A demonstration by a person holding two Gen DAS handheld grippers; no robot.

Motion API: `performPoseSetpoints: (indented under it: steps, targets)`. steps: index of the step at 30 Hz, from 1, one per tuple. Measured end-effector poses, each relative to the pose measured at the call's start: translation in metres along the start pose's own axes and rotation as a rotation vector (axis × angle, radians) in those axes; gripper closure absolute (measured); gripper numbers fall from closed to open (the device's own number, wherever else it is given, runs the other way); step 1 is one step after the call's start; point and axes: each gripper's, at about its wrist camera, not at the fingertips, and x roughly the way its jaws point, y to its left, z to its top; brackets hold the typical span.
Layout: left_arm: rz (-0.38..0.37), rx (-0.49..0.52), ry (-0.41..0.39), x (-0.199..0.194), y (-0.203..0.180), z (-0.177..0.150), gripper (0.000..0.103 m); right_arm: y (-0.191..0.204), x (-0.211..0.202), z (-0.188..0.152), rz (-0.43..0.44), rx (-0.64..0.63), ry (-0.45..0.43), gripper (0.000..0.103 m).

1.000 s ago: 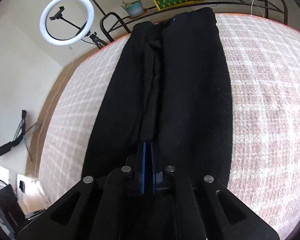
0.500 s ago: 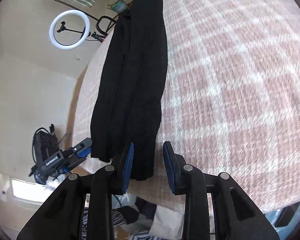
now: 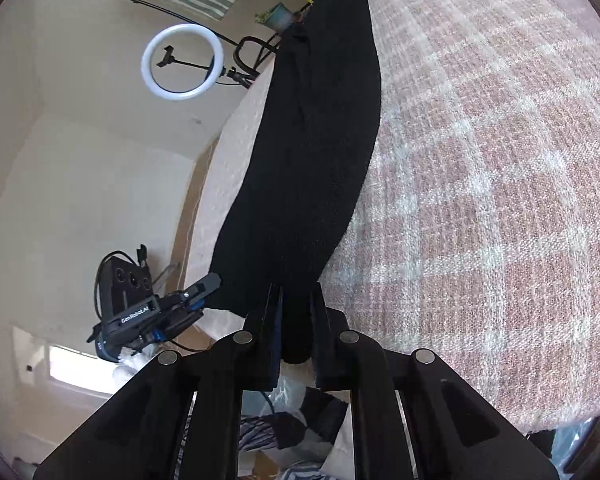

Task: Fold large clothes
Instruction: 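Grasp the sweater hem with the left gripper while the right gripper grasps the hem, then fold the hem end up toward the collar with both grippers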

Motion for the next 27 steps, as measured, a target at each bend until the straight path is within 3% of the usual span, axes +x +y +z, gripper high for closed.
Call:
performPoseSetpoints:
  steps: [3,4,6,8,9,12,13,20,27]
  targets:
    - [0.026,-0.038,0.039,0.013,0.004,-0.003,0.09,-0.009,0.021,-0.006,-0.08,-0.001,0.054,0.093]
    - [0.034,-0.049,0.058,0.017,0.006,-0.004,0.079,-0.01,0.021,-0.005,-0.061,0.003,0.046,0.092]
    - [-0.003,-0.067,0.058,0.019,0.009,-0.005,0.072,-0.015,0.019,-0.002,-0.031,0.041,0.063,0.089]
    - [-0.007,-0.049,0.067,0.02,0.006,-0.003,0.072,-0.017,0.02,0.0,-0.006,0.051,0.076,0.085]
    - [-0.011,-0.04,0.075,0.021,0.005,-0.004,0.072,-0.017,0.021,0.0,-0.001,0.048,0.079,0.085]
    - [-0.006,-0.057,0.086,0.024,0.002,-0.002,0.092,-0.012,0.027,0.004,0.008,0.028,0.107,0.086]
    - [-0.01,-0.062,0.081,0.023,0.001,-0.002,0.092,-0.01,0.029,0.008,0.003,0.021,0.116,0.092]
    - [-0.044,-0.072,0.042,0.015,-0.028,0.025,0.092,0.008,0.023,0.037,0.081,0.058,0.093,0.092]
    - [-0.048,-0.07,-0.02,0.022,-0.051,0.082,0.093,0.023,0.021,0.096,0.072,0.063,0.0,0.092]
